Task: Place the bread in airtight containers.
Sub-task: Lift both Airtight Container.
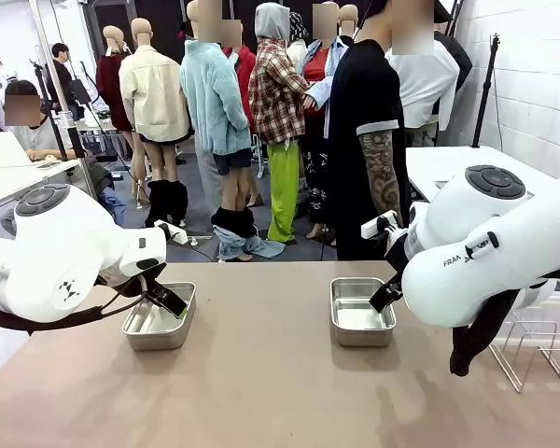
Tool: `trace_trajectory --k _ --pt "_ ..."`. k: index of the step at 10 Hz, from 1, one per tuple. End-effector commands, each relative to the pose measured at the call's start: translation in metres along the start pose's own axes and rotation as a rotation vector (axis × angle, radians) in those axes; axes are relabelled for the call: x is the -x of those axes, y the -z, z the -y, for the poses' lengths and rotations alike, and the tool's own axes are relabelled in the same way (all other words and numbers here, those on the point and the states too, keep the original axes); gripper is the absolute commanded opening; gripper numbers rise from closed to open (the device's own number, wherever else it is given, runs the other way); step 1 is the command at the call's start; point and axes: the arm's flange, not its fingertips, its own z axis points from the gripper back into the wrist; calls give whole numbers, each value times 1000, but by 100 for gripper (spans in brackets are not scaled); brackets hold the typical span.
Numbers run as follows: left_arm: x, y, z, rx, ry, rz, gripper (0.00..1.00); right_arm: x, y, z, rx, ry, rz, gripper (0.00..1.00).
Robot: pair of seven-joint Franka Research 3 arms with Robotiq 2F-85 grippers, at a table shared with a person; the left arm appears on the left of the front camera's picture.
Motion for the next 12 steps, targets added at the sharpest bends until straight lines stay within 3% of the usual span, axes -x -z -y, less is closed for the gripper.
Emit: trace_trajectory --k 1,10,12 --pt "0 0 0 0 0 0 100 0 0 0 0 0 0 100" --pt "0 0 2 0 4 0 100 0 0 0 0 0 0 100" --pt "-25 -43 0 -105 74 37 100 -4 -34 9 83 25 60 100"
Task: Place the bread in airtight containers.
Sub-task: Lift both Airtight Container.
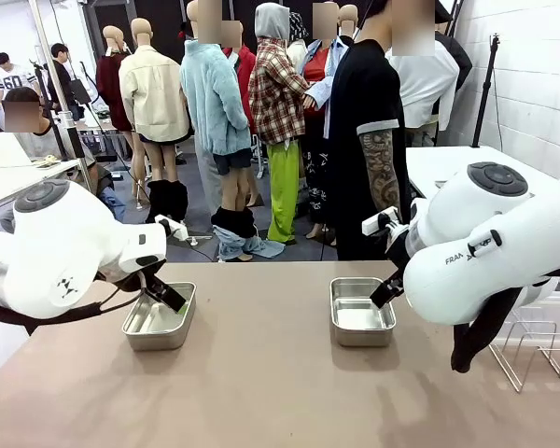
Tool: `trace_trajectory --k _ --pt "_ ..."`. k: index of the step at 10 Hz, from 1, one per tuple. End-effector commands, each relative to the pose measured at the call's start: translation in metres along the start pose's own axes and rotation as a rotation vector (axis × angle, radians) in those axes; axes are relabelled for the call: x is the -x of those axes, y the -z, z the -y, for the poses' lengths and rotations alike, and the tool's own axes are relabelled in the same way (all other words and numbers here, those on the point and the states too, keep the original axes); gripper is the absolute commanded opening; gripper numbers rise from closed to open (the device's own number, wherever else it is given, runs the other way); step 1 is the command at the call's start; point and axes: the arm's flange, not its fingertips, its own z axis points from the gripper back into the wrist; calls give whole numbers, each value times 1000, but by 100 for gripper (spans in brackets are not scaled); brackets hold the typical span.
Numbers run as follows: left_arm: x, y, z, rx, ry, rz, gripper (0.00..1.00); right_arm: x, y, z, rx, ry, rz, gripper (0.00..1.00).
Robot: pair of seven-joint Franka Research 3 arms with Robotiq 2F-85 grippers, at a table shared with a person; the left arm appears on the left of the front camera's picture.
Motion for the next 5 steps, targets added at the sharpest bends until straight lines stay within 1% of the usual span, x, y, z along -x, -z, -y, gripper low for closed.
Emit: trace_trajectory --k 1,2,3,4,5 --pt "-27 -47 -3 -98 26 29 100 -6 -42 10 83 39 62 100" --pt "-34 -63 -14 -152 5 40 100 -7 -67 21 126 61 95 100" --pt "-34 -80 -31 -198 -24 39 100 1 -95 35 158 88 123 100" --pt "-28 -98 -49 -203 -47 37 100 14 -118 49 213 148 149 100" --pt "-18 -111 -70 -212 -108 39 100 32 -138 68 251 234 149 100"
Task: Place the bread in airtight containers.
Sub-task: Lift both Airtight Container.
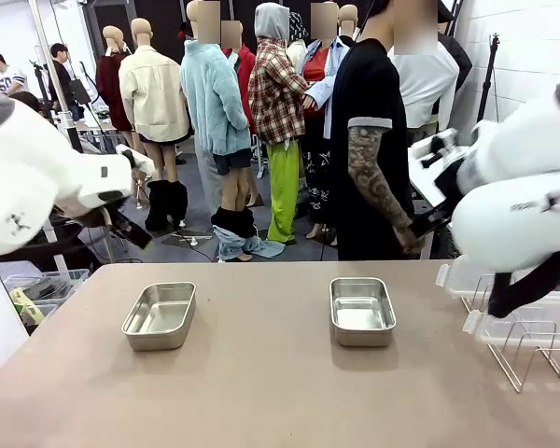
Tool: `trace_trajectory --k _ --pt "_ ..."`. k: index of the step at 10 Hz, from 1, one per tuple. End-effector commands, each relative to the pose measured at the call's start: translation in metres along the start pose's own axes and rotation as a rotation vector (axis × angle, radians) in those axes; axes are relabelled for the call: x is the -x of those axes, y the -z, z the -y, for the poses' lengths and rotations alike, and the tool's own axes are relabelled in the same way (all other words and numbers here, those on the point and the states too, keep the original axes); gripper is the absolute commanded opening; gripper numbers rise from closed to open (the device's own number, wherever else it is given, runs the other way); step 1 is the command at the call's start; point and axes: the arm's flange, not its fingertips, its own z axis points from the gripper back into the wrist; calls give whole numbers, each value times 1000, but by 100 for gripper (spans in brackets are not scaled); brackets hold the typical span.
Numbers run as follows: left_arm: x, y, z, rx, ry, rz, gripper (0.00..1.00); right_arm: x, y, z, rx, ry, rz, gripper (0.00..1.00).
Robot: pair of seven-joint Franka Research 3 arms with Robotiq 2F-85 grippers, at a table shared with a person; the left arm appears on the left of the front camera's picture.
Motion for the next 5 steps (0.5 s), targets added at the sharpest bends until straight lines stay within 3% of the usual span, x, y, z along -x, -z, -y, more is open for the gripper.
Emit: trace_trajectory --k 1,3,5 --pt "19 -6 -36 -22 -124 -32 100 55 -43 40 130 157 -38 100" --pt "36 -14 -81 -14 -197 -40 100 89 -80 100 222 304 -64 100" --pt "59 -19 -110 8 -269 -37 100 130 -90 161 255 465 -122 100"
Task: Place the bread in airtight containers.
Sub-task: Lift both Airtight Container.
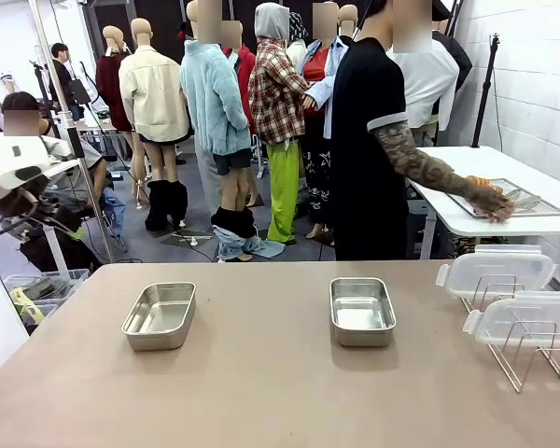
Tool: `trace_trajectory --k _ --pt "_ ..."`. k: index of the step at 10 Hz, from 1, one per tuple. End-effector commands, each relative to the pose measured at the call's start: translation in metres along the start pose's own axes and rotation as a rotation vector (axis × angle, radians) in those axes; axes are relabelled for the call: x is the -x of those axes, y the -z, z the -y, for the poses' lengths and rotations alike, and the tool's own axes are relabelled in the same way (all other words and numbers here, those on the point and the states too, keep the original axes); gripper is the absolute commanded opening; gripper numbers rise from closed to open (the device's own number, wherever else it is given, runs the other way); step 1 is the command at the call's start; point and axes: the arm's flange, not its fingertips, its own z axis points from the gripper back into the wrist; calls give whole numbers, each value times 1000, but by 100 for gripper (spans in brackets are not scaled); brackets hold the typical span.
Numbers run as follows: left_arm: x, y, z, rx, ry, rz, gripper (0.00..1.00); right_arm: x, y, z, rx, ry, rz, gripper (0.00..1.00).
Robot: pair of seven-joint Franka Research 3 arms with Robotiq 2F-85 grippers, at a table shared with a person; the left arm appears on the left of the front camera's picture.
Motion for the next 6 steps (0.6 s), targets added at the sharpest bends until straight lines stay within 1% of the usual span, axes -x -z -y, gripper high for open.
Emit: trace_trajectory --k 1,2,3,4,5,6 --pt "6 -4 -10 53 -11 2 100 51 18 22 47 88 -35 100" --pt "11 -8 -18 54 -32 15 100 56 22 31 66 125 -45 100" --pt "16 -8 -15 57 -39 10 100 57 27 30 66 180 -2 100" --pt "24 -9 25 178 35 9 100 21 7 53 37 118 -41 100" --pt "10 -4 -19 28 -47 10 100 21 7 53 37 118 -41 100" --pt "10 -4 -19 28 -47 10 100 21 7 53 37 118 -41 100"
